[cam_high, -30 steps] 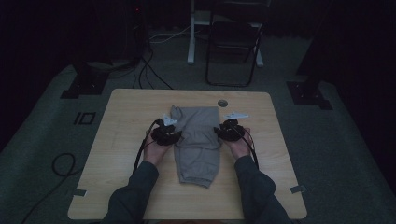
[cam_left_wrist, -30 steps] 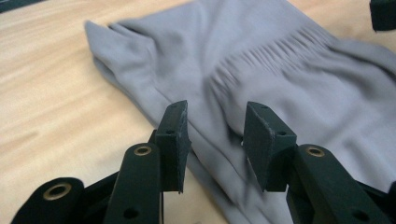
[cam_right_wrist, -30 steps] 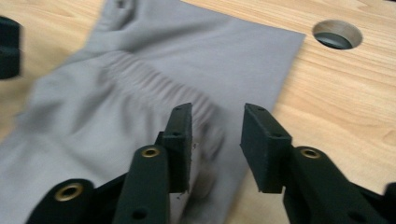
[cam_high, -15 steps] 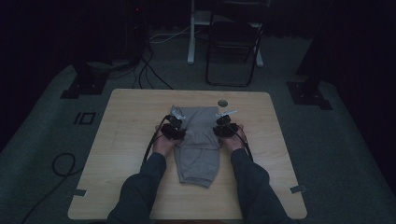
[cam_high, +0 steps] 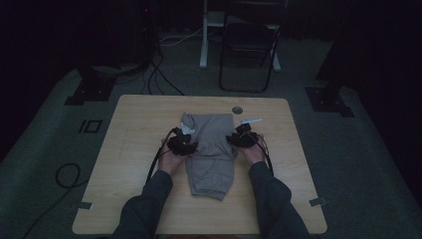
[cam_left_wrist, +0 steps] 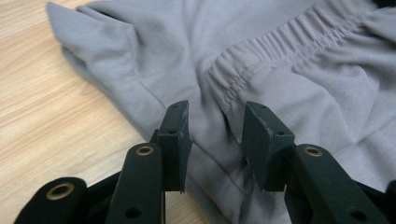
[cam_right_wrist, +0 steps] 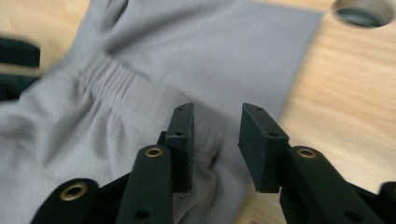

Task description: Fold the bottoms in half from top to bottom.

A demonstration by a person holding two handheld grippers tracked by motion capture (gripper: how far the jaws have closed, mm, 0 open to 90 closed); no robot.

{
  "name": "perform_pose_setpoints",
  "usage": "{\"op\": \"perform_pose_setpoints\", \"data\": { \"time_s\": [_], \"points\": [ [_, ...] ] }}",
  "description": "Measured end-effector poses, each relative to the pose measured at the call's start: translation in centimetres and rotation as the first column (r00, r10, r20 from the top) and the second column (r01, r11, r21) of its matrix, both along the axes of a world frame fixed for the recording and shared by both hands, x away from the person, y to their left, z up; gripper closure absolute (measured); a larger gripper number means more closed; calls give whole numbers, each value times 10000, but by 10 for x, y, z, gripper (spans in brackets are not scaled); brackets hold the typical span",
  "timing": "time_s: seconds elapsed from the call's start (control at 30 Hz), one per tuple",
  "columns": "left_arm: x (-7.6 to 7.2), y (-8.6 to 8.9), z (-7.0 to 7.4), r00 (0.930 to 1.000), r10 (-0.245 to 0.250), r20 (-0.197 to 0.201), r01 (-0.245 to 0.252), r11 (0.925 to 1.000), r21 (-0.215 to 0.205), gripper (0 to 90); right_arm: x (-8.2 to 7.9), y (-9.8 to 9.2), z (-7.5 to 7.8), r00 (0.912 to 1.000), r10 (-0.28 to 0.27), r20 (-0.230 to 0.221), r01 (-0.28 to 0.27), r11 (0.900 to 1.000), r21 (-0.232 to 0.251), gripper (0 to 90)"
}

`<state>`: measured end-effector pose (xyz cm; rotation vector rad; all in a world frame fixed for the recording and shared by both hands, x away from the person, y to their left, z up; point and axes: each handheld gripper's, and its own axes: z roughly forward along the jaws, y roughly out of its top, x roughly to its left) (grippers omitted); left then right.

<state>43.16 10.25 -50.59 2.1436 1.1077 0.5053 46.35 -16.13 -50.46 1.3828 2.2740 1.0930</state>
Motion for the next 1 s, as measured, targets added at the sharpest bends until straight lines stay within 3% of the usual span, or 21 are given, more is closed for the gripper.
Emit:
{"op": "perform_pose_setpoints", "data": {
  "time_s": [0.1, 0.17, 0.27, 0.43, 0.47, 0.7, 0.73, 0.87, 0.9, 0.93, 1.0],
  "points": [
    [2, 1, 3, 9999, 114, 61, -113, 9999, -39, 620, 2, -3, 8, 9997, -179, 168, 173, 9993, 345, 606],
    [4, 0, 5, 9999, 115, 69, -114, 9999, -96, 621, 4, -1, 10, 9999, 9, 113, -16, 9982, 605, 575],
    [7, -4, 6, 10000, 75, 62, -73, 9998, -179, 621, 10, 9, 6, 9995, 302, -117, -295, 9984, 490, 539],
    [5, -13, 4, 9997, -254, 29, 254, 9997, -32, 620, 26, 22, -15, 9912, 118, -1316, -98, 9998, 157, 482],
    [5, -14, 3, 9997, -260, 9, 260, 9997, -17, 620, 27, 23, -18, 9883, 153, -1516, -113, 9996, 269, 480],
    [6, -17, -5, 9991, -340, -261, 346, 9991, 235, 624, 29, 20, -21, 9780, 213, -2074, -64, 9974, 722, 452],
    [6, -18, -8, 9989, -328, -336, 339, 9990, 307, 628, 28, 21, -21, 9760, 417, -2138, -246, 9963, 820, 540],
    [7, -18, -10, 9986, -356, -403, 368, 9989, 303, 629, 23, 23, -14, 9834, 764, -1646, -658, 9955, 688, 736],
    [7, -18, -10, 9986, -356, -403, 368, 9989, 303, 629, 23, 23, -14, 9834, 764, -1646, -658, 9955, 688, 736],
    [6, -18, -9, 9987, -357, -368, 368, 9989, 303, 629, 18, 25, -9, 9878, 995, -1201, -945, 9944, 468, 758],
    [5, -15, -7, 9988, -366, -337, 375, 9989, 271, 628, 13, 25, -5, 9890, 1155, -925, -1123, 9929, 392, 763]
  ]
}}
